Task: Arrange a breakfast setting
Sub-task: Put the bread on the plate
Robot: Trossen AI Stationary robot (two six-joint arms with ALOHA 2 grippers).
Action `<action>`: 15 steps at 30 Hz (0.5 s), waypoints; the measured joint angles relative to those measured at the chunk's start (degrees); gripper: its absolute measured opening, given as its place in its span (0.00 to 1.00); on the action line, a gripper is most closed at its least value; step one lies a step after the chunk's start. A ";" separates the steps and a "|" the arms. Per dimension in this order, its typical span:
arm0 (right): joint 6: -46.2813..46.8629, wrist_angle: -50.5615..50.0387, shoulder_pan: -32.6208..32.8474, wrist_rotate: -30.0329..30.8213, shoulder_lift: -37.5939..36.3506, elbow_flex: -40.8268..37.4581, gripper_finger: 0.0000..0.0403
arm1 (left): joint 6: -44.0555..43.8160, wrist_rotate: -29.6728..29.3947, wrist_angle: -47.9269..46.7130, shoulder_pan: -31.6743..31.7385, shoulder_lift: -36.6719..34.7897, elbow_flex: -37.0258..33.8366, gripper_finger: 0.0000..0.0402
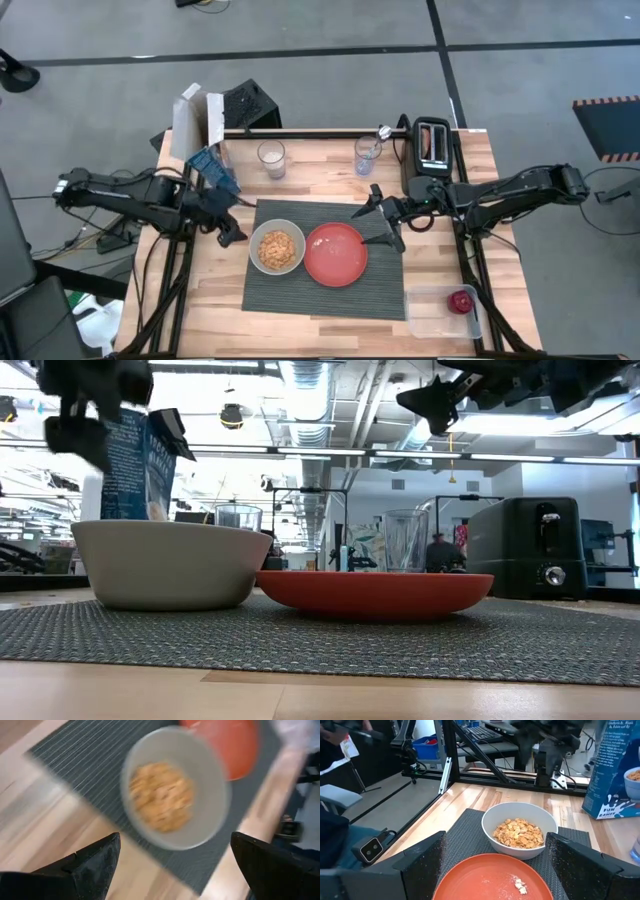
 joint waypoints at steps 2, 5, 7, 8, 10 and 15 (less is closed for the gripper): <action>0.14 -0.60 0.00 -0.01 0.01 0.00 0.91 | -0.02 -2.43 3.54 -3.25 0.04 0.00 0.91; 0.85 -0.54 0.00 -0.01 0.01 0.00 0.91 | 0.02 -7.06 7.39 -7.77 0.03 0.00 0.91; 2.07 -0.21 0.00 0.00 0.00 0.00 0.91 | 0.67 -10.87 9.86 -10.57 0.04 0.00 0.91; 2.82 -0.09 0.00 -0.02 0.02 0.00 0.91 | 0.96 -13.12 11.06 -11.84 0.04 0.00 0.91; 4.21 0.26 0.00 -0.02 0.02 0.00 0.91 | 2.12 -17.24 13.40 -13.83 0.22 -0.10 0.91; 6.24 0.21 1.05 0.32 0.00 0.00 0.91 | 9.65 -22.93 23.37 -17.31 2.55 -1.41 0.91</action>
